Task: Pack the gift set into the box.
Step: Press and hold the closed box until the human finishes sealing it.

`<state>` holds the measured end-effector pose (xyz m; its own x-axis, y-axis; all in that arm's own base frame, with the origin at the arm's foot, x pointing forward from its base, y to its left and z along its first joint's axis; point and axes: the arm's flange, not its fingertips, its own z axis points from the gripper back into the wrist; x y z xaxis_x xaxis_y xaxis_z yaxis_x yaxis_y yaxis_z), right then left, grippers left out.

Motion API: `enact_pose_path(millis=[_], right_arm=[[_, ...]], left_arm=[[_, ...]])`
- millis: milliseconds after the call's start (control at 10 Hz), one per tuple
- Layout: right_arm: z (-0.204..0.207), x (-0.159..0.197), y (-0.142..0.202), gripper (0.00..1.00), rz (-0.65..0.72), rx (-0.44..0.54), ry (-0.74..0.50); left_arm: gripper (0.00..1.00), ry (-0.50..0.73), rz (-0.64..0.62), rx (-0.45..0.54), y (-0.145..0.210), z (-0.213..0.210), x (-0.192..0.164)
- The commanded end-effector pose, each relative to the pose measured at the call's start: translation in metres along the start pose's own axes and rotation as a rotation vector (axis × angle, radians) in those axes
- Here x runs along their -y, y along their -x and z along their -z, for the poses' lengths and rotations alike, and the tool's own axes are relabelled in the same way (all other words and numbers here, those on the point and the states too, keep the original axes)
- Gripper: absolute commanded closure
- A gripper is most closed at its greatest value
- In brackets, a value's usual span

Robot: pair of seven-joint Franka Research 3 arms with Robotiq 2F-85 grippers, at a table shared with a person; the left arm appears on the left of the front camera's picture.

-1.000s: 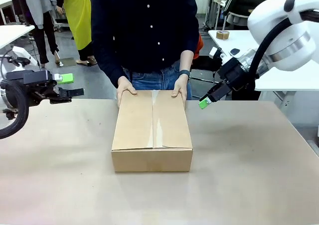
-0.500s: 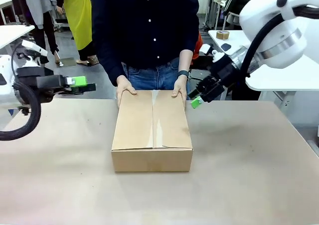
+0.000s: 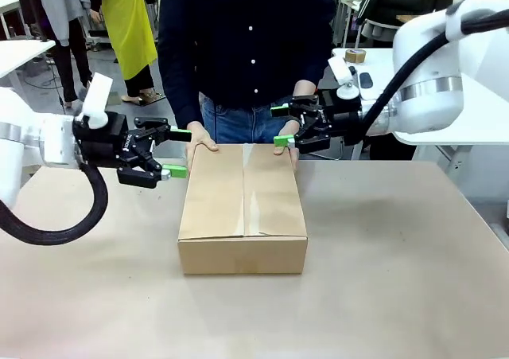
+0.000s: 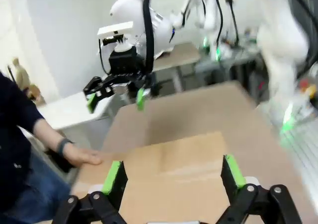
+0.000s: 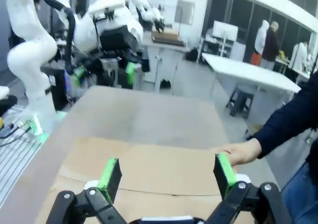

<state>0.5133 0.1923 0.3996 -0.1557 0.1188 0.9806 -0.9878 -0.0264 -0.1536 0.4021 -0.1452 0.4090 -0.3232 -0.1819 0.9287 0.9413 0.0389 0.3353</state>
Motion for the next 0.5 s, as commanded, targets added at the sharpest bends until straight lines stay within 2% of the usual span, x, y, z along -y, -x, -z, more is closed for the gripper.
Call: enact_pose_path(millis=[0,200,300,400], right_arm=[[0.009,0.002,-0.008,0.00,-0.001,-0.056,0.012],[0.009,0.002,-0.008,0.00,-0.001,-0.056,0.012],[-0.001,0.001,0.000,0.00,-0.002,-0.009,0.003],[0.018,0.004,0.014,0.00,0.015,-0.056,-0.086]], left_arm=[[0.00,0.031,-0.156,0.056,-0.004,-0.002,0.003],[0.00,0.031,-0.156,0.056,-0.004,-0.002,0.003],[0.00,0.008,-0.043,0.012,0.002,0.001,0.001],[0.00,-0.088,-0.035,-0.106,0.014,0.016,-0.005]])
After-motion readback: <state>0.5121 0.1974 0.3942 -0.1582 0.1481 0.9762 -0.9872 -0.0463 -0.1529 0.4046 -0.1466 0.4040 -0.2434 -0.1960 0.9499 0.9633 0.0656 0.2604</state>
